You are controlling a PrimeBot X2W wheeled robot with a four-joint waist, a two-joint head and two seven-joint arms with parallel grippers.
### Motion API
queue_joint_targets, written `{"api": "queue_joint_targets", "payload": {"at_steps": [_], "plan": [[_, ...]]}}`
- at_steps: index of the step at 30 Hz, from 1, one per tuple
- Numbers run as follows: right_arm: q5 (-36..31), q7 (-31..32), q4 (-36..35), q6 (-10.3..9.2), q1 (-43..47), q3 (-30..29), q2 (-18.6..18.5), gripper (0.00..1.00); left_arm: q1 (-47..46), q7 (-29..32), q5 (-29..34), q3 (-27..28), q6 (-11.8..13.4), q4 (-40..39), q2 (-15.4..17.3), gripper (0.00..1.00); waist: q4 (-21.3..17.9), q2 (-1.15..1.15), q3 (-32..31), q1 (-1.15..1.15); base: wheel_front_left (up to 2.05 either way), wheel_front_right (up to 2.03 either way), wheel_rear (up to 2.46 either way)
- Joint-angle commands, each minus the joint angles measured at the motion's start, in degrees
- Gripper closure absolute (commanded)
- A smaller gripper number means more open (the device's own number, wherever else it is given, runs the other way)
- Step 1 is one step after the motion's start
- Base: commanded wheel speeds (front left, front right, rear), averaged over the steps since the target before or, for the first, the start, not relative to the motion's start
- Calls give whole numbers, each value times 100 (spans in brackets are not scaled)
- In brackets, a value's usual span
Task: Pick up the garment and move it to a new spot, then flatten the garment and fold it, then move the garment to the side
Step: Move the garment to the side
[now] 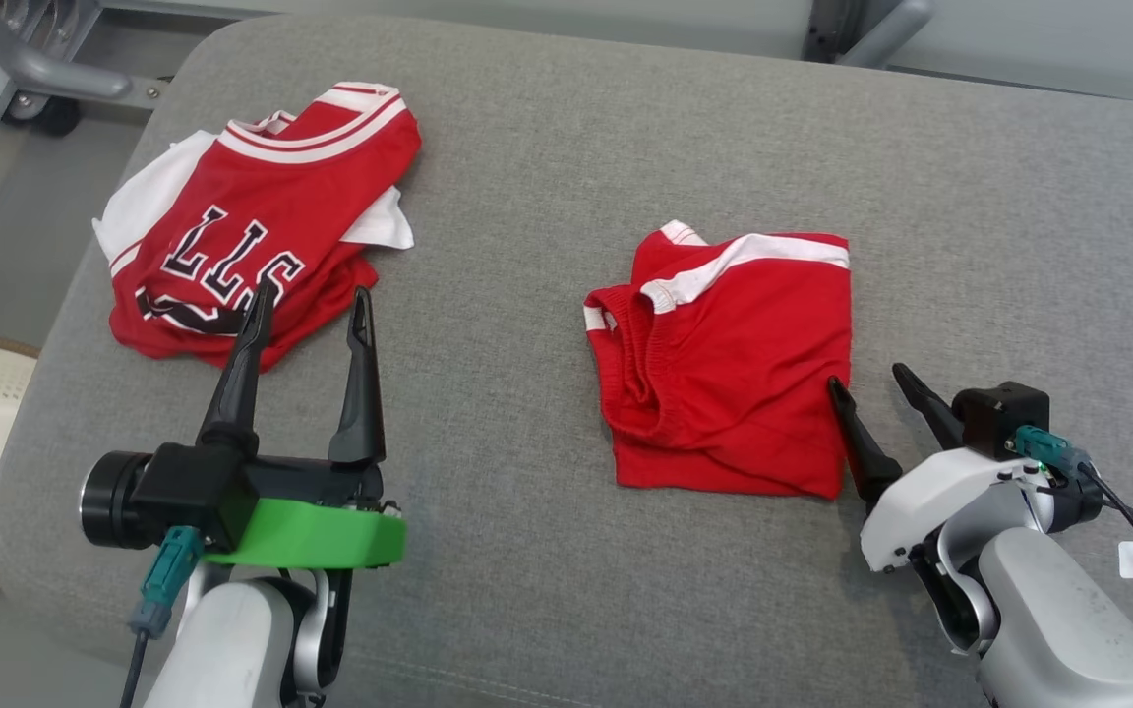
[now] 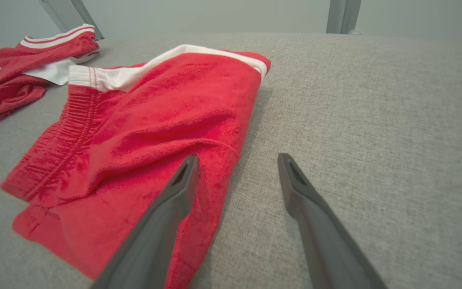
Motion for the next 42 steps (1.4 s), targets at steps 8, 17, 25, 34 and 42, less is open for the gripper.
{"api": "queue_joint_targets", "payload": {"at_steps": [8, 17, 25, 34, 42], "plan": [[621, 86, 902, -2, -614, 516, -83, 0, -186, -67, 103, -6, -82, 108, -143, 0, 365, 0, 334, 0, 0, 0, 0], [1374, 191, 933, -5, -843, 1311, -375, 100, -214, -77, 170, 14, -115, 165, -205, 0, 191, 0, 317, 0, 0, 0, 0], [1533, -140, 513, -5, -975, 1826, -633, 100, -117, -77, 239, 134, -97, 38, -88, 0, -421, 0, 343, 0, 0, 0, 0], [1518, -405, -24, -5, -1115, 2402, -1044, 100, -280, 105, 362, 170, -92, -228, 189, 0, -2013, 0, 589, 0, 0, 0, 0], [1661, -476, 11, -5, -1678, 3029, -1255, 100, -545, 489, 521, 78, -146, -571, 408, 0, -3090, 0, 1031, 0, 0, 0, 0]]}}
